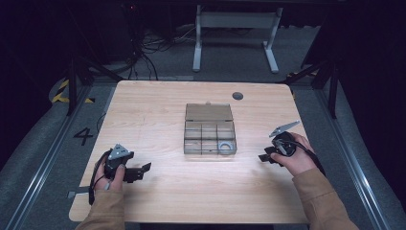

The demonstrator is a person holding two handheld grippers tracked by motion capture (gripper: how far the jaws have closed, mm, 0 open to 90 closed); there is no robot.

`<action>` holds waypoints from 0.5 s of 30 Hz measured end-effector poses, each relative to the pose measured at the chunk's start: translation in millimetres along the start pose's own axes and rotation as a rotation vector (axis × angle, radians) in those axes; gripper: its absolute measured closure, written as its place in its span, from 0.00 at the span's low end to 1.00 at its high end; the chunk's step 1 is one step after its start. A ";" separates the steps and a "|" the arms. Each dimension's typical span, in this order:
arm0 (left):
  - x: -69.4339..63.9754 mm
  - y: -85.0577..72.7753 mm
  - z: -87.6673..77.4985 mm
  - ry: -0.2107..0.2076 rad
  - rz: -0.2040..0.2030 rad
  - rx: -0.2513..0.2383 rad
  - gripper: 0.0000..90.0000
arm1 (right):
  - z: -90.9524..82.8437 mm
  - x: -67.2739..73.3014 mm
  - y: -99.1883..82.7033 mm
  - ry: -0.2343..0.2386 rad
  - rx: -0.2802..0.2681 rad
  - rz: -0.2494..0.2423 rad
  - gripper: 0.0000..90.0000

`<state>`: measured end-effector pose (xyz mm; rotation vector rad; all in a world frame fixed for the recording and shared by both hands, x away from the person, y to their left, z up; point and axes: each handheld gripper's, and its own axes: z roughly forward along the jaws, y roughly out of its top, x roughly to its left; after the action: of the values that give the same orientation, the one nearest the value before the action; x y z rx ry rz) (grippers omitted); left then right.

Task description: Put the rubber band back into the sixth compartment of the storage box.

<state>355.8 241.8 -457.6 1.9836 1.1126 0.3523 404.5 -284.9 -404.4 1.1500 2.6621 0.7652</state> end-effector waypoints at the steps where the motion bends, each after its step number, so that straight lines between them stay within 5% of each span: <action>1: 0.1 0.0 0.1 -0.001 0.000 -0.001 0.18 | 1.9 0.0 -1.2 0.002 -0.001 0.002 0.62; 15: -0.3 0.0 0.5 -0.001 0.001 0.003 0.18 | 17.0 -1.5 -20.9 0.035 -0.017 0.023 0.62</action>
<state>355.9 241.3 -457.9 1.9874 1.1119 0.3506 397.6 -291.3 -429.6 1.1764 2.6693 0.8178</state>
